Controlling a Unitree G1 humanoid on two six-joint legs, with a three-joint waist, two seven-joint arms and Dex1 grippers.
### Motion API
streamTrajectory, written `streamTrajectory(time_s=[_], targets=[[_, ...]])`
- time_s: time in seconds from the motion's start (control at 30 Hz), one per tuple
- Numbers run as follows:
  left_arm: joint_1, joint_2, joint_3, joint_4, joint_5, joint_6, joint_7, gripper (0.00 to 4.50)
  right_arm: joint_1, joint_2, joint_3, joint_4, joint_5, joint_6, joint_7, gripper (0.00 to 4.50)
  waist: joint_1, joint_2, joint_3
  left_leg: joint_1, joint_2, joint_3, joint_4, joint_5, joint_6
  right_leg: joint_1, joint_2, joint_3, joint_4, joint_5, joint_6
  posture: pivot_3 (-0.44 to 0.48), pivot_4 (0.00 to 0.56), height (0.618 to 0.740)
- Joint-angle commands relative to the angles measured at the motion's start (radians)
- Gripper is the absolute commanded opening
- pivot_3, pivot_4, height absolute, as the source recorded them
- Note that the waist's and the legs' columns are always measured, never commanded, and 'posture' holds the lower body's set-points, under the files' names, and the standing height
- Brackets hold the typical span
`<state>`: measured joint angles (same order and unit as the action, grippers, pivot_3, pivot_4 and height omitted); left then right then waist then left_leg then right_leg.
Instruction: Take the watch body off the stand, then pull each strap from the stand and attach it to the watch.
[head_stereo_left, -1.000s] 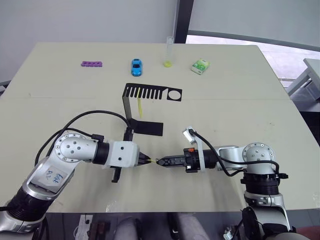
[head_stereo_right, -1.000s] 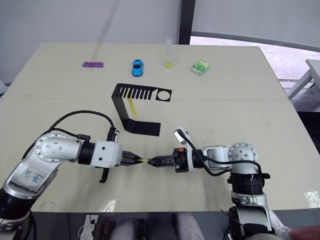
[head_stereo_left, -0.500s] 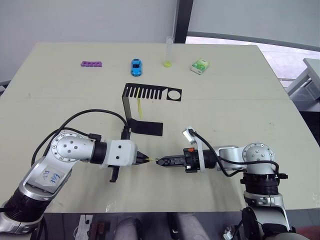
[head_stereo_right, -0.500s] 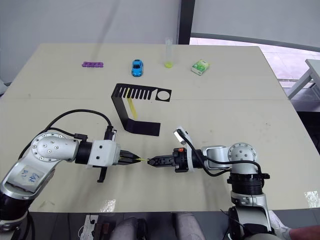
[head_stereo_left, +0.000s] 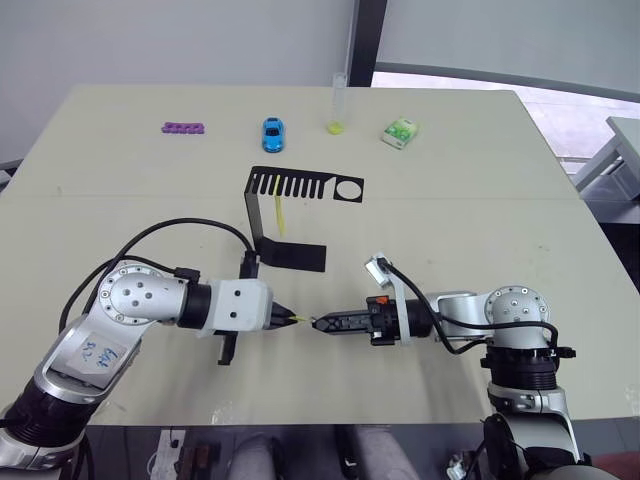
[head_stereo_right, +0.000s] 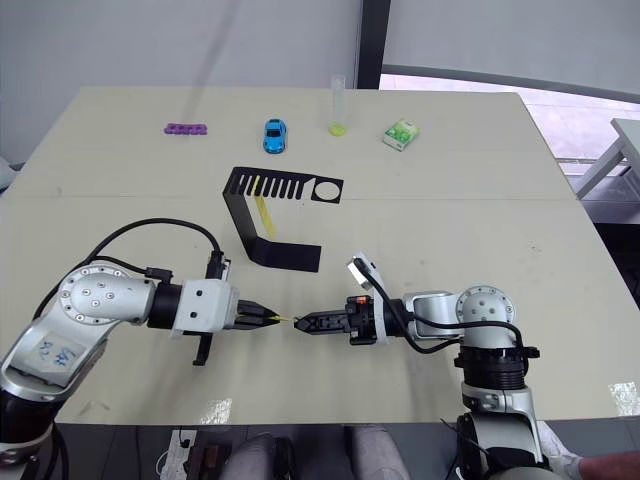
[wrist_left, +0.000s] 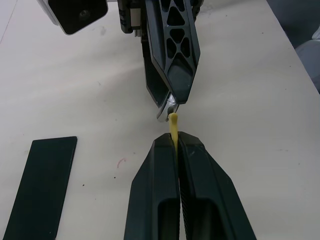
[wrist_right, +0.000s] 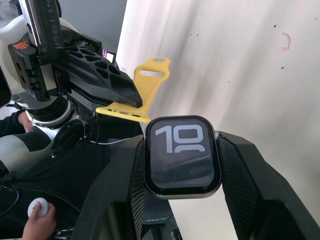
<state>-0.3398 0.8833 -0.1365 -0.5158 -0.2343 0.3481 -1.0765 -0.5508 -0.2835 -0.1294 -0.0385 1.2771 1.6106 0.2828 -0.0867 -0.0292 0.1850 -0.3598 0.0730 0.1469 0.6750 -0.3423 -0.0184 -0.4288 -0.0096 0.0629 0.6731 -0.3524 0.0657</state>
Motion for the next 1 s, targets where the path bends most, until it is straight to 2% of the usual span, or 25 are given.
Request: streamTrajectory(time_s=[0.03, 0.7, 1.0], targets=[[-0.013, -0.003, 0.002, -0.022, 0.001, -0.008, 0.004, 0.00, 0.005, 0.005, -0.005, -0.038, 0.027, 0.004, -0.003, 1.62, 0.000, 0.000, 0.000, 0.000, 0.000, 0.000, 0.000, 0.000, 0.000, 0.000, 0.000, 0.000, 0.000, 0.000, 0.000, 0.000, 0.150, 0.740], [-0.033, -0.024, -0.037, -0.020, 0.032, 0.001, 0.022, 0.00, 0.005, 0.011, -0.008, -0.039, 0.027, 0.004, -0.010, 1.62, 0.000, 0.000, 0.000, 0.000, 0.000, 0.000, 0.000, 0.000, 0.000, 0.000, 0.000, 0.000, 0.000, 0.000, 0.000, 0.000, 0.150, 0.740], [-0.092, -0.035, -0.093, -0.039, 0.086, 0.032, 0.025, 0.00, 0.003, 0.008, -0.006, -0.034, 0.033, 0.004, -0.017, 1.62, 0.000, 0.000, 0.000, 0.000, 0.000, 0.000, 0.000, 0.000, 0.000, 0.000, 0.000, 0.000, 0.000, 0.000, 0.000, 0.000, 0.150, 0.740]])
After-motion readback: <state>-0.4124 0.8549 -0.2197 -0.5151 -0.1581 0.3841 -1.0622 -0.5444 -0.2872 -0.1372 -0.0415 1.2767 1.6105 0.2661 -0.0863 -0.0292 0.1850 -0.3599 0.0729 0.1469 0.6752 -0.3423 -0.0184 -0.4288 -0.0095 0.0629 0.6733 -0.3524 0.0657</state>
